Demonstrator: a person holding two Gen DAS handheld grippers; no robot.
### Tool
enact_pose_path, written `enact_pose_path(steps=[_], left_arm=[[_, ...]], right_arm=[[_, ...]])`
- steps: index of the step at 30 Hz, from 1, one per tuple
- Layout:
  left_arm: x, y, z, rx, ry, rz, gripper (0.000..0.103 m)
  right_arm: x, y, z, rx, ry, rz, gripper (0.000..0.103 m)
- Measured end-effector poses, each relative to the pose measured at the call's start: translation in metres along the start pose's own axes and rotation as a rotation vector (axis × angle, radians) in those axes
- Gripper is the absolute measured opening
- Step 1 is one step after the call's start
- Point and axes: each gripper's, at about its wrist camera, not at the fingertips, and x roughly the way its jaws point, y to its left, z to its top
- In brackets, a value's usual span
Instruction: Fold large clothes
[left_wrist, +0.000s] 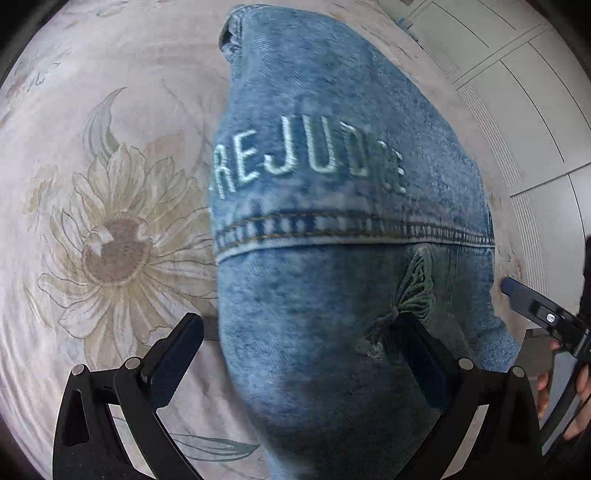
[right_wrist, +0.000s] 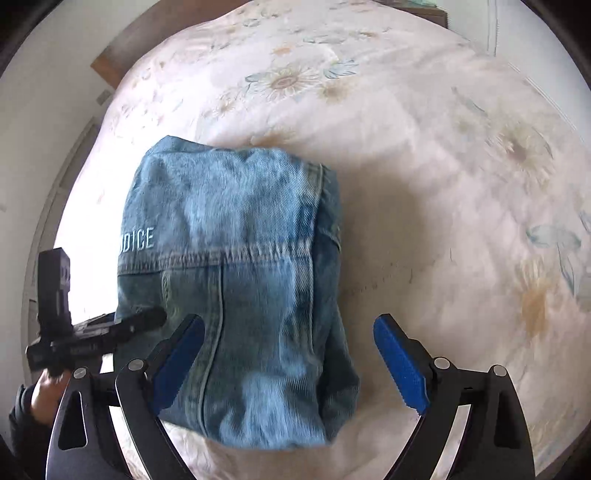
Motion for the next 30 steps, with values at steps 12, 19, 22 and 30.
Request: enact_pose_path(steps=[12,19,22,30], left_arm=[[0.007,0.013,-0.015,-0.043,0.021,-0.014,0.103],[0.014,-0.002,-0.019,0.009,0.029,-0.02,0.102],[0.017,-0.01,-0.022,0.027,0.035,-0.025,0.092],[-0.006,-0.024,-0.03,0.117,0.016,-0.059,0.042]], right_arm=[[0.092,-0.011,0.008,0.025,0.157,0.142,0.103],[0.093,0.005,0.015,0.009,0.163,0.122,0.102],[0.087,0.009,0.013,0.001,0.149,0.126,0.092],[0.054,0.017,0.011,0.032,0.062,0.183,0.022]])
